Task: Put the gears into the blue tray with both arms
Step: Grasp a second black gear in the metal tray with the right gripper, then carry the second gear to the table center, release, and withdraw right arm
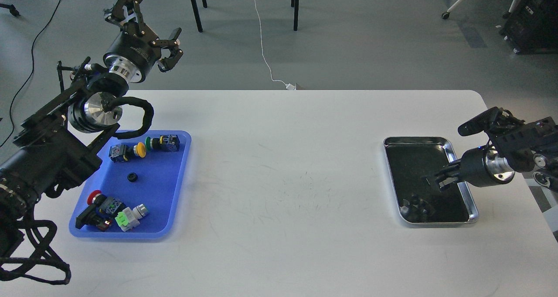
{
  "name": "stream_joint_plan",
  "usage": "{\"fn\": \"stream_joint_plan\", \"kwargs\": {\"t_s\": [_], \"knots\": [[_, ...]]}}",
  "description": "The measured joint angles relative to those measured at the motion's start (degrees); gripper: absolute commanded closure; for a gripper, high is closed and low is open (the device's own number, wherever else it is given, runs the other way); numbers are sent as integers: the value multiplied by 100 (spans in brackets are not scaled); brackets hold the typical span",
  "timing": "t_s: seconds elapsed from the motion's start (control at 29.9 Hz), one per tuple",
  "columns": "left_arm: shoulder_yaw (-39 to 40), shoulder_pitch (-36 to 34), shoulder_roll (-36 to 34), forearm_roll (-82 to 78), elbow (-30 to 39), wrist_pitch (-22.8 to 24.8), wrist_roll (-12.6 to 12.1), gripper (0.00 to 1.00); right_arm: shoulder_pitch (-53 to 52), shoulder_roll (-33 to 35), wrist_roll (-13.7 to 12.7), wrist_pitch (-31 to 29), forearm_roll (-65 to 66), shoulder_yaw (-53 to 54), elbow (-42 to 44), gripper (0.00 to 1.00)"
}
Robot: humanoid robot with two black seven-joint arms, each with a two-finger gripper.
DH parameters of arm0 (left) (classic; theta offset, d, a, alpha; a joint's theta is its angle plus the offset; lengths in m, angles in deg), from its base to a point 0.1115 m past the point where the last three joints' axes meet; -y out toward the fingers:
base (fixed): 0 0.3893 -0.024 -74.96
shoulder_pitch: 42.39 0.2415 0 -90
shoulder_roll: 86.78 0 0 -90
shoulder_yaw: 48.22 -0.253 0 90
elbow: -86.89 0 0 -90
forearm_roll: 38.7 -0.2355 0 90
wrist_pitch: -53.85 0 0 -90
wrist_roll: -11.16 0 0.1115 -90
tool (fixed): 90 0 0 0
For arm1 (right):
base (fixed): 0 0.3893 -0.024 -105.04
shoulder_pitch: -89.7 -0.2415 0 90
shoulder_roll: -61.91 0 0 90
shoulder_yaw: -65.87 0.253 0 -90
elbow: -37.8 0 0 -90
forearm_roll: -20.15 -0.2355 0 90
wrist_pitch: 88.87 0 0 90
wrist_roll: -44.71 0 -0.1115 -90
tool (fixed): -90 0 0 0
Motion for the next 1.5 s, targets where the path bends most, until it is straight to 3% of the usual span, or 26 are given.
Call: {"fn": "stream_joint_plan", "kwargs": {"t_s": [0.33,0.7,1.07,1.3,1.5], "knots": [[-57,-1,52,-16,0,-5,-4,2,-119,-1637,8,192,-661,-16,546,81],[-76,-36,95,-26,0,-4,-20,2,36,-3640,184,530,-1235,-53,1869,81],[-86,-42,40,-36,-1,-16,-13,2,292,-4136,194,565,-1237,-89,2283,69],[-98,-30,-2,-71,29,-26,16,2,278,-3796,195,583,-1476,-6,2212,30],[-112,-26,-113,-88,104,43,4,2,141,-3105,195,583,-2104,265,1970,13]]}}
